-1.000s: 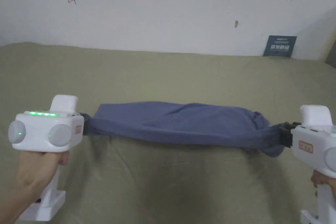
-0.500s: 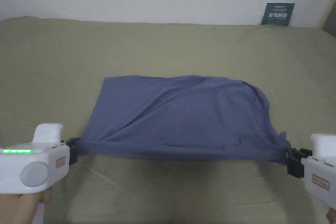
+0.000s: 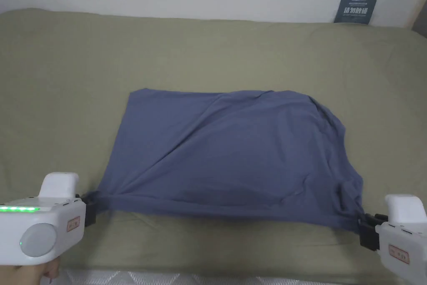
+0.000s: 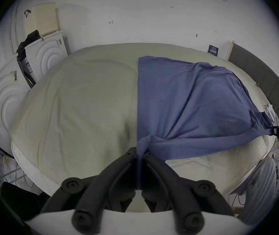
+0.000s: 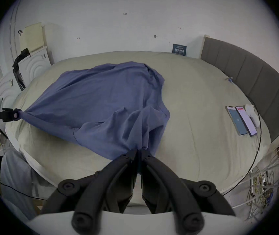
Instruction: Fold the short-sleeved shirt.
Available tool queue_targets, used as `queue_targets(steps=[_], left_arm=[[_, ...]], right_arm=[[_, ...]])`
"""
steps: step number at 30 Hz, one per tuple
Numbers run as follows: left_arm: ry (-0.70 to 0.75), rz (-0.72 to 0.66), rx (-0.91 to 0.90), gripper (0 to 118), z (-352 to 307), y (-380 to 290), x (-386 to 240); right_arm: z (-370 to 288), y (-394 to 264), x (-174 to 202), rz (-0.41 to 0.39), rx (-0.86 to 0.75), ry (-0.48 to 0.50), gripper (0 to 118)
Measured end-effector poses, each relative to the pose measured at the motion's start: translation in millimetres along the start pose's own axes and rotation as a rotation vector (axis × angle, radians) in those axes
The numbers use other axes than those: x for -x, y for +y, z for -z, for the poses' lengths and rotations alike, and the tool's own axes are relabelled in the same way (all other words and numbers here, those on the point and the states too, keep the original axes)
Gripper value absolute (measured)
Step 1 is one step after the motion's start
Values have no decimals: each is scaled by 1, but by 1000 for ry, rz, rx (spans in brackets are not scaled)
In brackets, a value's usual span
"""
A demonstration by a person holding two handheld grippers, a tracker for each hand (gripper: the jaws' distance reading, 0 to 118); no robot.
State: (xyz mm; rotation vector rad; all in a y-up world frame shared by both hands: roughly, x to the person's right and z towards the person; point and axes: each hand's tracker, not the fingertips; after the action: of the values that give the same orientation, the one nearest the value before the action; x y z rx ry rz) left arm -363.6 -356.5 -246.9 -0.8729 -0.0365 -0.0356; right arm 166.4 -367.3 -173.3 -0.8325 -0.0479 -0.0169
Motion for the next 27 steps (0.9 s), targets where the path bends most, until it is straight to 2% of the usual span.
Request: queue_targets(steps=[3, 4, 5, 6, 7, 8, 9, 11, 12, 13, 14, 15, 16, 17, 18, 21, 27], left_arm=[[-5, -6, 25, 7, 2, 6, 1], [-7, -11, 32, 21, 1, 6, 1], [-3, -15, 39, 51, 1, 7, 1], [-7, -30, 49, 104, 2, 7, 2], [-17, -48, 65, 118, 3, 7, 3], [-13, -57, 52, 118, 0, 5, 4], [3, -51, 21, 115, -8, 8, 2], [23, -59, 10, 115, -15, 11, 2], [22, -66, 8, 112, -14, 7, 9], [17, -74, 12, 104, -16, 7, 12], [10, -80, 14, 84, -19, 6, 13], [9, -81, 9, 36, -24, 5, 13], [17, -73, -5, 0, -30, 6, 9], [29, -59, -9, 0, -32, 5, 8], [45, -56, -29, 0, -33, 2, 7], [17, -56, -11, 0, -35, 0, 7], [-15, -65, 34, 0, -23, 2, 8]], right_arm=[[7, -1, -2, 34, 29, 9, 9], [8, 0, -1, 41, 29, 5, 16], [6, 0, -2, 43, 28, 2, 35], [6, 2, -2, 50, 32, 0, 81], [5, 4, -3, 60, 40, 4, 112], [3, 4, -3, 70, 33, 9, 116], [-7, 8, -2, 97, -69, -6, 108], [-12, 14, 1, 71, -10, -3, 109], [-17, 16, 1, 75, -43, -4, 108], [-23, 17, 1, 87, -71, -7, 104], [-27, 18, 1, 98, -73, -4, 94], [-31, 20, 0, 111, -82, 6, 63], [-34, 20, 0, 114, -87, 2, 30], [-36, 21, -1, 115, -105, -12, 9], [-37, 20, -1, 121, -119, -46, 9], [-36, 17, -6, 140, -104, -10, 8], [-28, 8, -10, 148, -70, -26, 8]])
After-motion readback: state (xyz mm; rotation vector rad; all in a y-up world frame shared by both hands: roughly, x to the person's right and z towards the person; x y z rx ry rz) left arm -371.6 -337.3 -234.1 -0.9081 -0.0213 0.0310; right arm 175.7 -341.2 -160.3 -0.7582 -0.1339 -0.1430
